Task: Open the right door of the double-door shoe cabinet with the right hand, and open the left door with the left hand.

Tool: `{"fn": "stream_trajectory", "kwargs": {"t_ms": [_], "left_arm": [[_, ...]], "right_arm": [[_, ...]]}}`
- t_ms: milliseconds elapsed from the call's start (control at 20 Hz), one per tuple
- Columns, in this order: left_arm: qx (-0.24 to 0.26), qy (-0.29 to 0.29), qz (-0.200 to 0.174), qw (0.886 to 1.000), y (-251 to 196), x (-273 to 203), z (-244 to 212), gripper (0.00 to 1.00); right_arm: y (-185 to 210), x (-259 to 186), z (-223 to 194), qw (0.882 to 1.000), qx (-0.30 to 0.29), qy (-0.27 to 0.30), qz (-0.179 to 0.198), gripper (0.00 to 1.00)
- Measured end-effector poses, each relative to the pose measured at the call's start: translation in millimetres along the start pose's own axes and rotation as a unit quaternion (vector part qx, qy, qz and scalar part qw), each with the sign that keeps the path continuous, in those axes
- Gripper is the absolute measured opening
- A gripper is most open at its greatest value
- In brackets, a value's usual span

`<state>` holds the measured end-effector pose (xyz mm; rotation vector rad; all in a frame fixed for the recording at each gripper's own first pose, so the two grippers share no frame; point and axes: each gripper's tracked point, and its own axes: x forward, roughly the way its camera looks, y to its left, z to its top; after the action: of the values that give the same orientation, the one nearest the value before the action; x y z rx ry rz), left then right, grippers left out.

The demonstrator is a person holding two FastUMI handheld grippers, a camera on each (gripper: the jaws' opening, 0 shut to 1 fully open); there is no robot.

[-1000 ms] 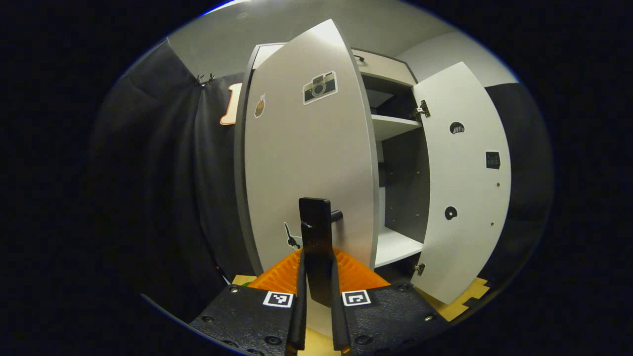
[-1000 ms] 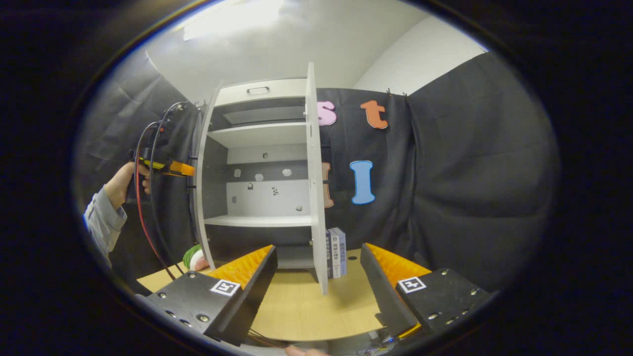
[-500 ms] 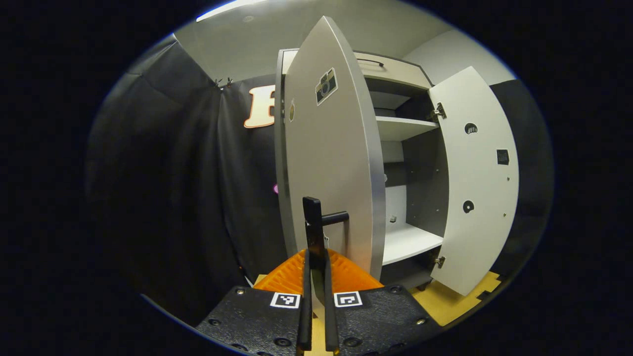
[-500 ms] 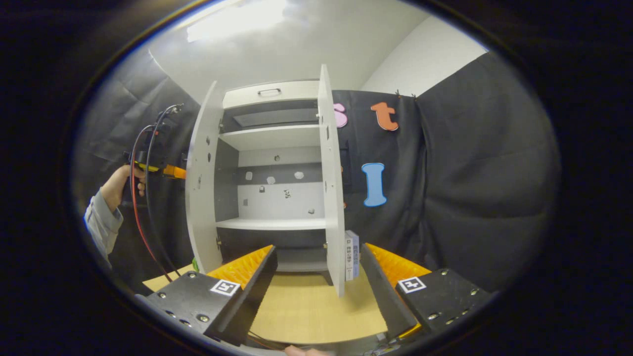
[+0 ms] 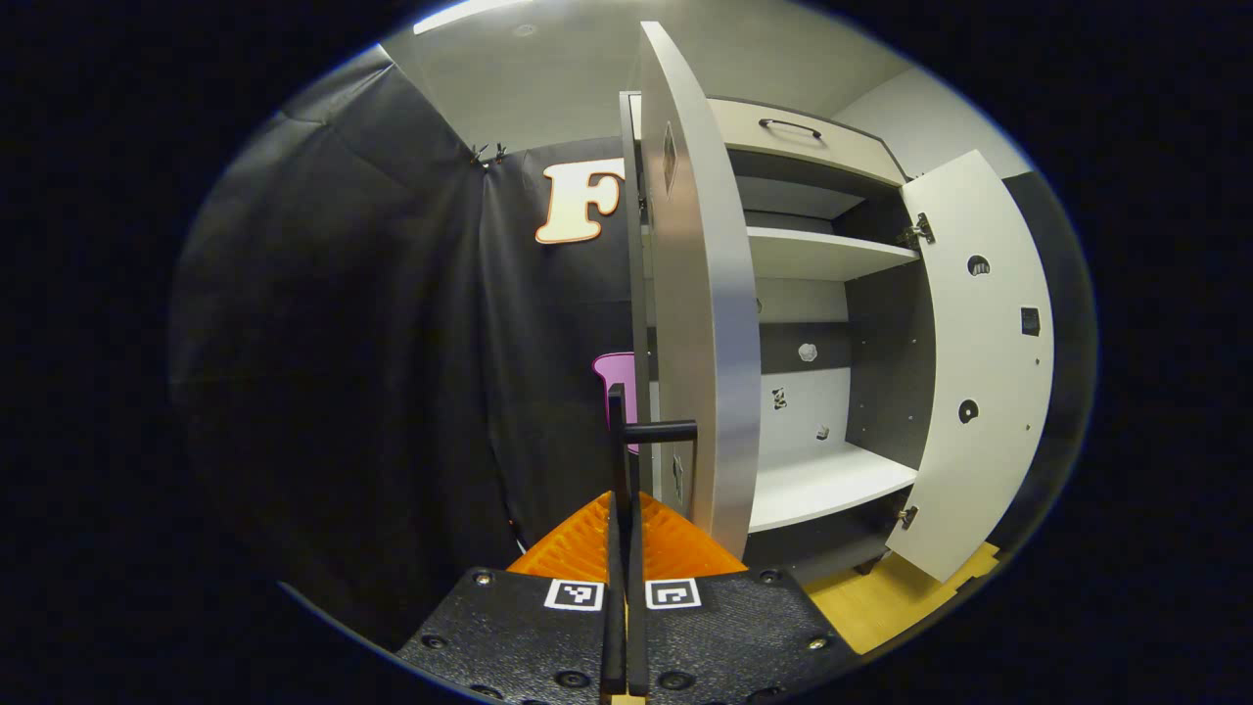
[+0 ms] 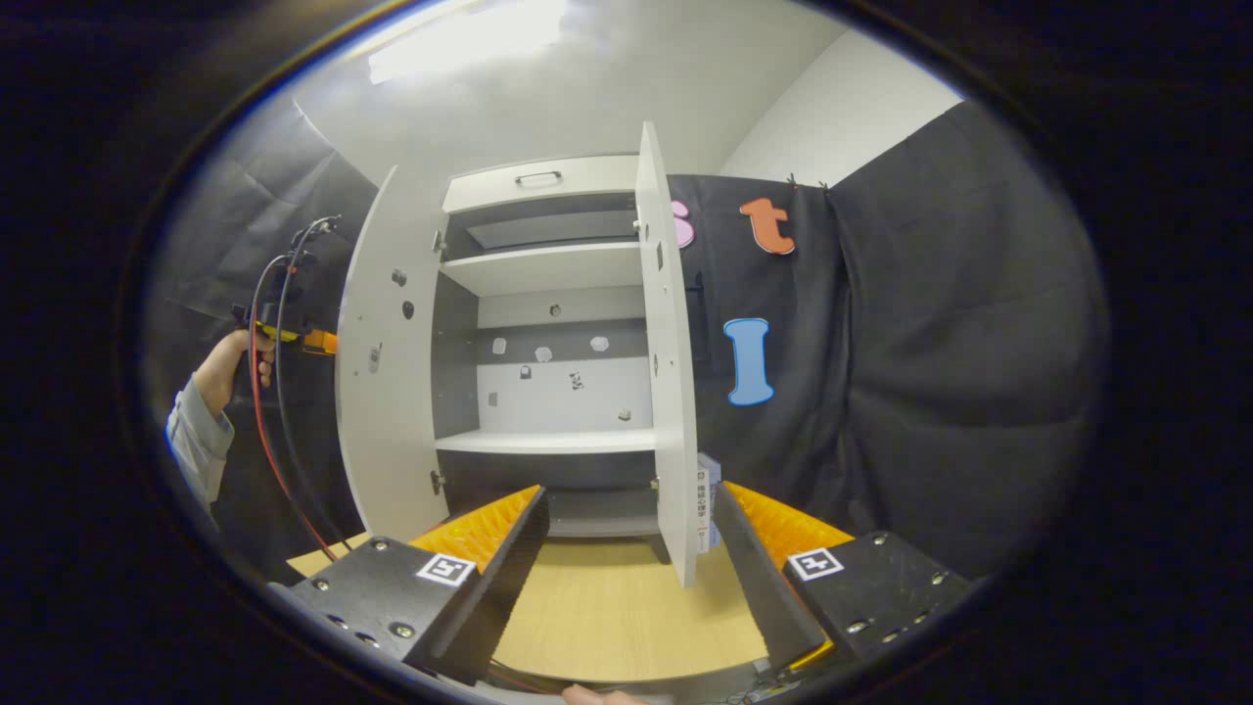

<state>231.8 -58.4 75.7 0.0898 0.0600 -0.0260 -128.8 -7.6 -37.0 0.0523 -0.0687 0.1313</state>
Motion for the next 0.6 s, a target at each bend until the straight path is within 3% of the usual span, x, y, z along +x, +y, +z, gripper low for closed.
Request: {"fn": "stream_trajectory", "kwargs": {"t_ms": [600], "left_arm": [[-0.028, -0.026, -0.024, 0.999, -11.8, -8.9, 0.3, 0.01]], "right_arm": [[8.3, 7.6, -5.2, 1.0, 0.006, 0.012, 0.002, 1.0]]}}
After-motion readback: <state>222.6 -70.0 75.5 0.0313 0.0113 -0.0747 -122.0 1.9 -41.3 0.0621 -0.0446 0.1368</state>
